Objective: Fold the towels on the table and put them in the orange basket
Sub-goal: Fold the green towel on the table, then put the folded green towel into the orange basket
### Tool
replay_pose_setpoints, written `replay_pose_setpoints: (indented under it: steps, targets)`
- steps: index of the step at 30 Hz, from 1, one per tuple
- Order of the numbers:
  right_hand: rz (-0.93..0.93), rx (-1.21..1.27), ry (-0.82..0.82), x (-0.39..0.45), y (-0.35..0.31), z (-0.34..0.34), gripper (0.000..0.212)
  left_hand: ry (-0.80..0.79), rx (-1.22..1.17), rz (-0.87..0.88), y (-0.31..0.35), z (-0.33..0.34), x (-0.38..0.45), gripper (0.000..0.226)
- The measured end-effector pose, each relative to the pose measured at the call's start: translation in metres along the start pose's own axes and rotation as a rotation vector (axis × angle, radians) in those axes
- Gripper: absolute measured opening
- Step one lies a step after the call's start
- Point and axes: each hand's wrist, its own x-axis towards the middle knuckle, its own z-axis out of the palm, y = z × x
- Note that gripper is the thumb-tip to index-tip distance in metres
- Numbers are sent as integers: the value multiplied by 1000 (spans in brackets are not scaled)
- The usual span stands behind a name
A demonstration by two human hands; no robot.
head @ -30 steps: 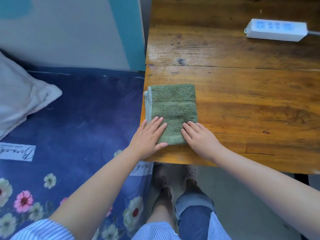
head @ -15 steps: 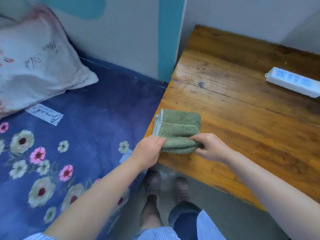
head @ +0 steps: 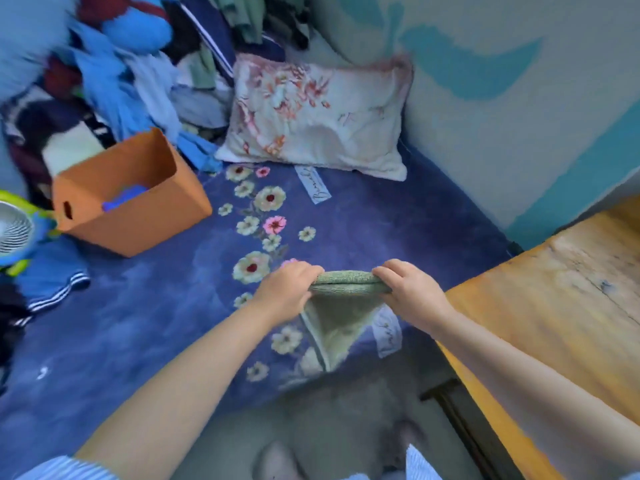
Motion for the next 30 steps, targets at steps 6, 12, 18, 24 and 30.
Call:
replay_pose_setpoints:
  steps: [6,12,18,24,30]
  targets:
    - [-232,-57,-62,74,-147,43,40,26,141,-276,-113,-34,-122,46]
    - [-321,-102,-100,132,-283,93,37,229,311,-324,-217,-69,-212,48]
    - [-301,-71,-139,182,-363,117,33,236,258,-459,-295,-83,-234,42]
    - [-298,-66,-89,269,-400,117,35,221,141,-579,-381,-101,-198,32]
    - [-310,-1,-82,388,-409,116,33,252,105,-610,-466,-129,-134,29]
